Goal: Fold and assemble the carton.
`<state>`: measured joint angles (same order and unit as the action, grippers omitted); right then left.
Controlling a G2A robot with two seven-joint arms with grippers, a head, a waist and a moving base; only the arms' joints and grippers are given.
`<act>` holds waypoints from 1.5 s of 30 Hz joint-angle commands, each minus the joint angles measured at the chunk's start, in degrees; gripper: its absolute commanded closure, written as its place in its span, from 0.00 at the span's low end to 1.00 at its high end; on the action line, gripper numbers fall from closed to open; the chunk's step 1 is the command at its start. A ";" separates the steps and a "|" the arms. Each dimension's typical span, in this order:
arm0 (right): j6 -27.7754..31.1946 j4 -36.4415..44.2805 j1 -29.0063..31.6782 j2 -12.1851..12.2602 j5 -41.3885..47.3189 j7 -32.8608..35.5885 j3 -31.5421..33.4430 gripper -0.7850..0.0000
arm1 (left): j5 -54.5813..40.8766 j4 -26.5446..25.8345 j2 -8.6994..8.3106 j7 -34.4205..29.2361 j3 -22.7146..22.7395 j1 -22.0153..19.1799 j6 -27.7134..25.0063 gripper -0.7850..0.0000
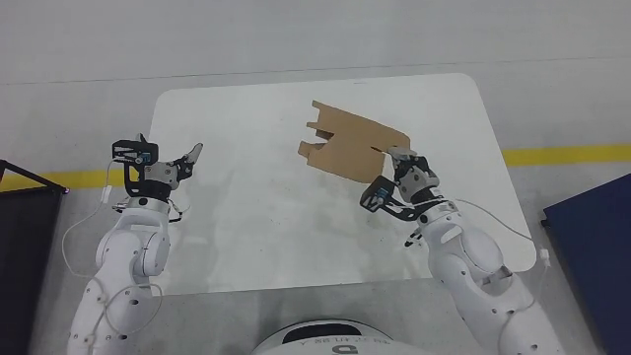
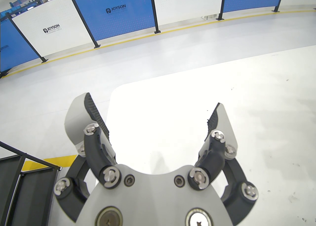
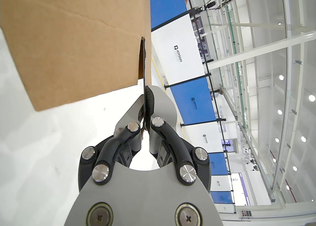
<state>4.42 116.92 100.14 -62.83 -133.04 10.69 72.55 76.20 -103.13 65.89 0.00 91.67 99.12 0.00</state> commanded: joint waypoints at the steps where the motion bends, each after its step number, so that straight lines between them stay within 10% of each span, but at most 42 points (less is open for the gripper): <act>1: 0.01 0.00 0.00 0.00 0.01 -0.02 0.00 1.00 | 0.00 0.00 0.00 0.00 0.00 0.00 0.00 0.00; 9: -0.04 -0.37 -0.17 0.03 -1.24 0.31 0.14 1.00 | 0.00 0.00 0.00 0.00 0.00 0.00 0.00 0.00; 18: -17.72 -1.01 -2.55 -0.78 -42.96 16.06 -4.37 1.00 | 0.00 0.00 0.00 0.00 0.00 0.00 0.00 0.00; 35: -29.94 -1.12 -6.47 3.20 -42.96 17.66 -4.83 1.00 | 0.00 0.00 0.00 0.00 0.00 0.00 0.00 0.00; 38: -28.60 -0.73 -5.94 1.82 -33.35 20.57 -10.60 1.00 | 0.00 0.00 0.00 0.00 0.00 0.00 0.00 0.00; 45: -8.11 -1.03 -9.00 1.37 10.77 2.83 -8.51 1.00 | 0.00 0.00 0.00 0.00 0.00 0.00 0.00 0.00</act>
<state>-7.84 115.76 91.19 -61.50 -135.32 16.28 62.90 76.20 -103.13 65.89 0.00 91.67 99.12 0.00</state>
